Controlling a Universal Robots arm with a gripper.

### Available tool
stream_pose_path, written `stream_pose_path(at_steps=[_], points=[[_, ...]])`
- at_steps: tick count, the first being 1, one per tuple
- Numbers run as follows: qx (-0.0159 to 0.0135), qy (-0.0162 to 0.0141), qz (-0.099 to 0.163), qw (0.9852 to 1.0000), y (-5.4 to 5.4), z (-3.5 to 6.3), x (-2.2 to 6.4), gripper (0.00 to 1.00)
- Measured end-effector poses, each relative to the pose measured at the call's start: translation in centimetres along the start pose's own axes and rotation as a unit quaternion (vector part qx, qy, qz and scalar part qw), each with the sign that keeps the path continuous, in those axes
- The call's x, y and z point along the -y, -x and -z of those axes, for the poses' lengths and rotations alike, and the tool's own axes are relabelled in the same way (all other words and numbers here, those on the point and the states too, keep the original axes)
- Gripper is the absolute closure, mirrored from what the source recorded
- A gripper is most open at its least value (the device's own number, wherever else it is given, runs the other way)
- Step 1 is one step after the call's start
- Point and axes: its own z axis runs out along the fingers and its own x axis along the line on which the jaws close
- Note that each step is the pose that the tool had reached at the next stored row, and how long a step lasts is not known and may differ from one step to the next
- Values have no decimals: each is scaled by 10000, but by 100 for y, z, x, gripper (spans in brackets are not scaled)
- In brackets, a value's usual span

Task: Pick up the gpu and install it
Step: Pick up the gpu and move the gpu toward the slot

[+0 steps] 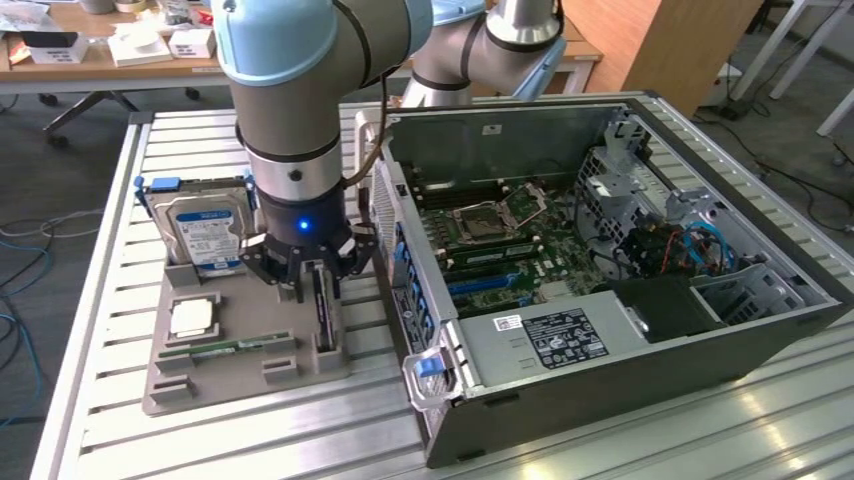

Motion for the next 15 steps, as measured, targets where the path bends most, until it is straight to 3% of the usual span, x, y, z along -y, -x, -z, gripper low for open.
stream_pose_path(at_steps=[15], points=[[0,0,0,10000,24,-1,-1,54]])
